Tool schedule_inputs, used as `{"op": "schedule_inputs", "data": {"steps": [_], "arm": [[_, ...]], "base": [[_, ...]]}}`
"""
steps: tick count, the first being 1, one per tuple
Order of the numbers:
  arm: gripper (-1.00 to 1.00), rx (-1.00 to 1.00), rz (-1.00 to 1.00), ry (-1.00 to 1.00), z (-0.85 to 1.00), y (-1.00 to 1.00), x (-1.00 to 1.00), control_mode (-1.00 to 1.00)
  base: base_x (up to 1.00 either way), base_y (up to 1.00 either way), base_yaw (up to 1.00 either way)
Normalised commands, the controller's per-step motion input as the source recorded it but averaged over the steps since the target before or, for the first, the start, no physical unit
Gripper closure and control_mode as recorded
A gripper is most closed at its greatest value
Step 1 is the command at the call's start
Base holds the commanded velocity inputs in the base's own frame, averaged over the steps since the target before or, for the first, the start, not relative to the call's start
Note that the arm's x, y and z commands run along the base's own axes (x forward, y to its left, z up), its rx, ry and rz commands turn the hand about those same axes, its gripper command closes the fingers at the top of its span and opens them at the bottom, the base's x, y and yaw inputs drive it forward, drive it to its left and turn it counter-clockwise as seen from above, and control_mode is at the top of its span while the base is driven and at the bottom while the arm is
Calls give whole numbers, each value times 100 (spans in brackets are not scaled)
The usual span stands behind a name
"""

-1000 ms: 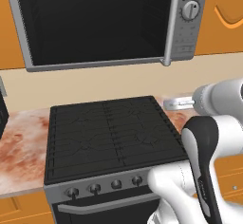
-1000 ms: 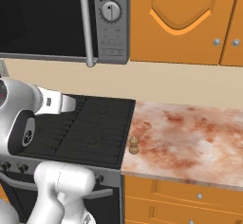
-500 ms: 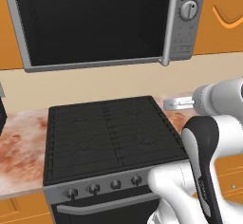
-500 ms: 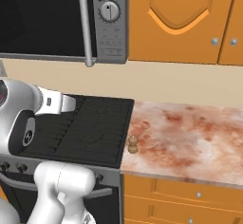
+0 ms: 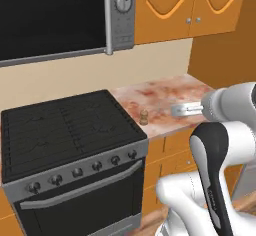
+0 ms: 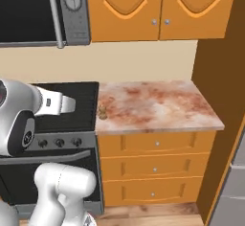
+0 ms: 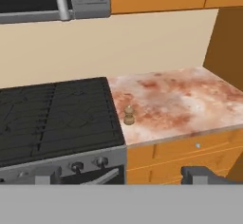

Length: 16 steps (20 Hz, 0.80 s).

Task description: Take 2 condiments from the cabinet and move them on the counter near the stove.Make sure the condiments are lined up with each other, next to each other.

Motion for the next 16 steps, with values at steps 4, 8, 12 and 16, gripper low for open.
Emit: {"op": "schedule_inputs", "data": {"steps": [4,8,12,16], "arm": [[-100,0,0,0,0,0,0,100],[-100,0,0,0,0,0,0,100],[-100,0,0,0,0,0,0,100],[-100,0,0,0,0,0,0,100]], "base": [[-85,-74,-27],[1,-57,-71],[4,-26,-80],[0,-27,-85]]}}
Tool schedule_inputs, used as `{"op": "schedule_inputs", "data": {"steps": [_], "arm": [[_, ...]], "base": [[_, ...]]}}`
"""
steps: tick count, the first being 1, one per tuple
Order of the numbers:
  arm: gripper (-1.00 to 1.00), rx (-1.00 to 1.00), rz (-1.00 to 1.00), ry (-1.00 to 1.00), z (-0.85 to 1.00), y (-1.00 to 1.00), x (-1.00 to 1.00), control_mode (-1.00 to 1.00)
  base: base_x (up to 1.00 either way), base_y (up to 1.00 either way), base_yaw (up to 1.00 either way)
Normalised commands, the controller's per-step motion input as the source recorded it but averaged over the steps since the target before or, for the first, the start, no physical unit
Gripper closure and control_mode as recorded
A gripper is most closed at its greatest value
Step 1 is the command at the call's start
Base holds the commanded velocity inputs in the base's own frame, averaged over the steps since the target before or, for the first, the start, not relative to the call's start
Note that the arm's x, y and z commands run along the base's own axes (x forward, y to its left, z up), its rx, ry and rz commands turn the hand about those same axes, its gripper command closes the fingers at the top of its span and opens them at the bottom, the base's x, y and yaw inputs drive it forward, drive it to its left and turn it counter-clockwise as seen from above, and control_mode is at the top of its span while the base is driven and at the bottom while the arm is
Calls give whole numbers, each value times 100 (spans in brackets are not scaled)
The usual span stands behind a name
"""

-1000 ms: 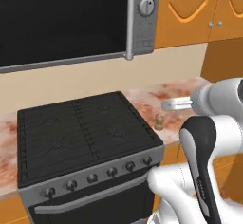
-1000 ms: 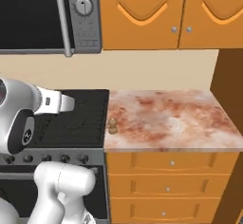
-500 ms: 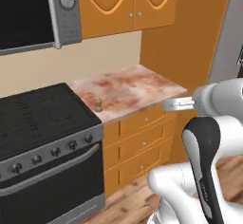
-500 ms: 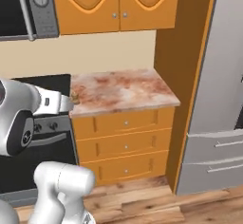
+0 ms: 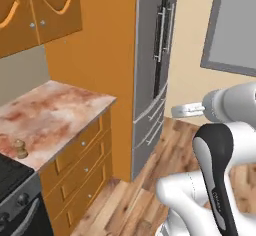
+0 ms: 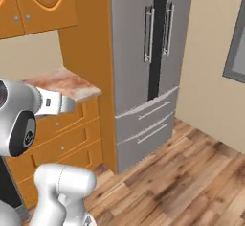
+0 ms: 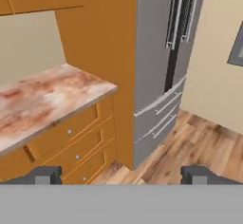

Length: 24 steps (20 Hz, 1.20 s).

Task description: Take 2 condiments from the cabinet and move them on the counter near the stove.Make sure the condiments are lined up with each other, next to each other.

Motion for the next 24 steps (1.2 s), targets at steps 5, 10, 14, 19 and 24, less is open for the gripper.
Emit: {"op": "schedule_inputs", "data": {"steps": [5,10,14,19,24], "arm": [[-100,0,0,0,0,0,0,100],[-100,0,0,0,0,0,0,100],[-100,0,0,0,0,0,0,100],[-100,0,0,0,0,0,0,100],[-100,0,0,0,0,0,0,100]], "base": [[0,-33,-86],[0,-41,-87],[0,-77,-83],[20,-82,-61],[0,0,-4]]}}
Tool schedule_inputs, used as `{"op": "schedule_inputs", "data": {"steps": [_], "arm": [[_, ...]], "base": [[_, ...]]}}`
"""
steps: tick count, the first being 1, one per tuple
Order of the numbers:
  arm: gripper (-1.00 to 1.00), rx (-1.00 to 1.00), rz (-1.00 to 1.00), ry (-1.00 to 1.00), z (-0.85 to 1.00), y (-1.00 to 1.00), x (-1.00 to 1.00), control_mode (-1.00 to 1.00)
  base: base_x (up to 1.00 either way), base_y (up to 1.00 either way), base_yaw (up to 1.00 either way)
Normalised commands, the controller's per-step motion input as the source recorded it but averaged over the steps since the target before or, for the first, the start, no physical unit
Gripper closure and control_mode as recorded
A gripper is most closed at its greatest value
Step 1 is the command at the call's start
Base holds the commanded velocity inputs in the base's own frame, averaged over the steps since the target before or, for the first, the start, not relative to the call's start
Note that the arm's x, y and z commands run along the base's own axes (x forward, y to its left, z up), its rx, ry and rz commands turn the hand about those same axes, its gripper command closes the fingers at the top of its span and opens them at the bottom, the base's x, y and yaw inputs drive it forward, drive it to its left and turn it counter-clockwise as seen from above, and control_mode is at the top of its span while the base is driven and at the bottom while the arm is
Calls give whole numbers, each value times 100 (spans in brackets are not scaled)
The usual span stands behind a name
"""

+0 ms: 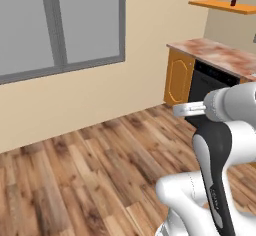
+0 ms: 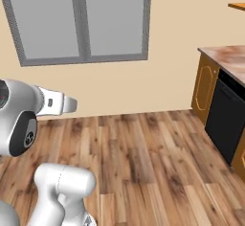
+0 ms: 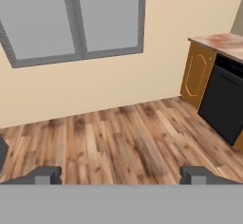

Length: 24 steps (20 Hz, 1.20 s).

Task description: Take 2 condiments from the cabinet and move them on the counter near the stove.Make sure the condiments are lined up with each other, next to each other.

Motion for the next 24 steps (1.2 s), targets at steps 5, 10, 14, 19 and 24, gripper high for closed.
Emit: {"op": "schedule_inputs", "data": {"steps": [5,10,14,19,24], "arm": [[-100,0,0,0,0,0,0,100],[-100,0,0,0,0,0,0,100],[-100,0,0,0,0,0,0,100],[-100,0,0,0,0,0,0,100],[-100,0,0,0,0,0,0,100]], "base": [[32,0,-7],[89,-7,-16],[59,-17,-27],[59,-24,-45],[62,-18,-58]]}}
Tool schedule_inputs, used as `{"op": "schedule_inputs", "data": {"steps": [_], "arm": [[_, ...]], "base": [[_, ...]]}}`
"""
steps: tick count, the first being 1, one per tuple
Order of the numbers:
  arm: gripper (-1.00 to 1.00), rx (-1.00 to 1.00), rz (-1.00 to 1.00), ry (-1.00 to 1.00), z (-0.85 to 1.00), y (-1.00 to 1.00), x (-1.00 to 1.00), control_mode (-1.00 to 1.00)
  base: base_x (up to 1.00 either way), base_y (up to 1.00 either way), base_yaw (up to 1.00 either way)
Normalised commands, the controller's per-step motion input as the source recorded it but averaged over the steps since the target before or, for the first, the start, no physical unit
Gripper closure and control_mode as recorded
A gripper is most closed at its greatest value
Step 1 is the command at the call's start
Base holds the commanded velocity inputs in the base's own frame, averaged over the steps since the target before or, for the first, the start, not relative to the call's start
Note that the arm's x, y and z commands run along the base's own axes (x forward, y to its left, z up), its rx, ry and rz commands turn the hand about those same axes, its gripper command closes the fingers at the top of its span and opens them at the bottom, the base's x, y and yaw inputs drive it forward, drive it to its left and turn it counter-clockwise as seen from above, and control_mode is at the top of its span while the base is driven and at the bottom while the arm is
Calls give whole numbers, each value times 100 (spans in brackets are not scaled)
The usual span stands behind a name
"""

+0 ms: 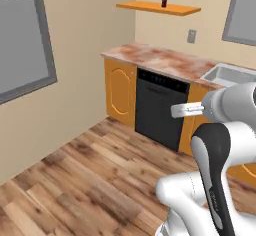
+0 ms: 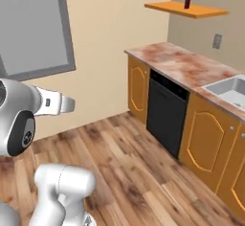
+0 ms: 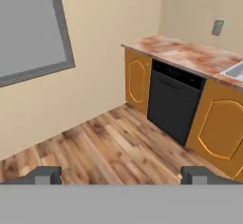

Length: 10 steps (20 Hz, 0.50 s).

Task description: Take 2 condiments from the cabinet and move them on the counter near the stove.Make sure the condiments are lined up with each other, next to each other.

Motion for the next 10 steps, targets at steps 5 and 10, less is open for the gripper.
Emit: {"op": "schedule_inputs", "data": {"steps": [5,10], "arm": [[-100,0,0,0,0,0,0,100],[-100,0,0,0,0,0,0,100]], "base": [[62,-7,-61],[53,53,-18]]}}
